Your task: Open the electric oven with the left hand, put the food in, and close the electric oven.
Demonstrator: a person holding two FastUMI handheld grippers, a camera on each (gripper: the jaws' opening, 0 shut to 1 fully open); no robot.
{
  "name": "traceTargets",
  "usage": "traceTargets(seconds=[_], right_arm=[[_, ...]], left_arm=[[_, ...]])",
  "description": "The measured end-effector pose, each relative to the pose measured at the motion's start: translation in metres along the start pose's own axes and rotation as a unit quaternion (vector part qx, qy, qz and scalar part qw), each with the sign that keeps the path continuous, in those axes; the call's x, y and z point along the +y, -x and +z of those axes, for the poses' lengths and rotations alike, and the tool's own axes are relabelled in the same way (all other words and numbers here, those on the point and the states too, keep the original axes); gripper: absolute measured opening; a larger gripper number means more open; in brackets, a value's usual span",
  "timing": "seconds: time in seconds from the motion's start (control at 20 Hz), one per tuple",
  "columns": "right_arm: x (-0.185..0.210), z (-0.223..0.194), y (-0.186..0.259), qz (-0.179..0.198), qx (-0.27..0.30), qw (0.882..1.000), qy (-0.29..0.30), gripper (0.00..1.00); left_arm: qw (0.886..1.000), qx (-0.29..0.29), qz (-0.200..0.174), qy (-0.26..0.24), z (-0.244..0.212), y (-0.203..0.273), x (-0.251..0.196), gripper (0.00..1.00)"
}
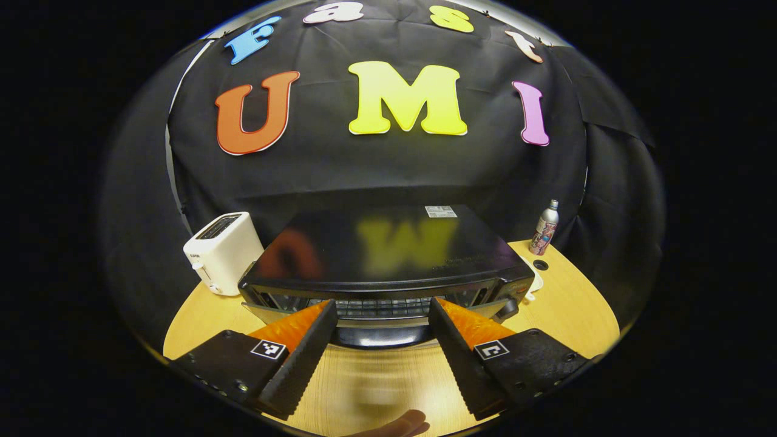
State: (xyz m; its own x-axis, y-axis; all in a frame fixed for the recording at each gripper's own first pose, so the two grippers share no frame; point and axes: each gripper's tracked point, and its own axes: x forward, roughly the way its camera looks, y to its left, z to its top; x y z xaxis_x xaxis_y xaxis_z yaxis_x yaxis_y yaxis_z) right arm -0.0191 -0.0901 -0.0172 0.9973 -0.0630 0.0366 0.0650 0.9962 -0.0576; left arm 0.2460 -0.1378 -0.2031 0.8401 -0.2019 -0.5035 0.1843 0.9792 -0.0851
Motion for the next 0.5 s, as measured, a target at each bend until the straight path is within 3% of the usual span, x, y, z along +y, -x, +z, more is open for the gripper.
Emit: traceTargets(seconds=[0.2,0.25,0.35,0.5], right_arm=[[0.006,0.004,0.009,0.0,0.004,1.0,0.001,0.95],[0.008,0.006,0.01,-0.001,0.004,1.0,0.001,1.0],[0.015,0.007,0.013,0.003,0.006,1.0,0.005,0.95],[0.026,0.007,0.018,0.018,0.012,1.0,0.004,0.96]], left_arm=[[1.0,-0.004,0.0,-0.004,-0.02,0.021,0.0,0.97],[1.0,-0.004,0.0,-0.001,-0.026,0.025,-0.001,0.96],[1.0,-0.011,0.0,-0.004,-0.037,0.033,-0.002,0.96],[1.0,-0.018,0.001,-0.006,-0.055,0.043,-0.004,0.96]])
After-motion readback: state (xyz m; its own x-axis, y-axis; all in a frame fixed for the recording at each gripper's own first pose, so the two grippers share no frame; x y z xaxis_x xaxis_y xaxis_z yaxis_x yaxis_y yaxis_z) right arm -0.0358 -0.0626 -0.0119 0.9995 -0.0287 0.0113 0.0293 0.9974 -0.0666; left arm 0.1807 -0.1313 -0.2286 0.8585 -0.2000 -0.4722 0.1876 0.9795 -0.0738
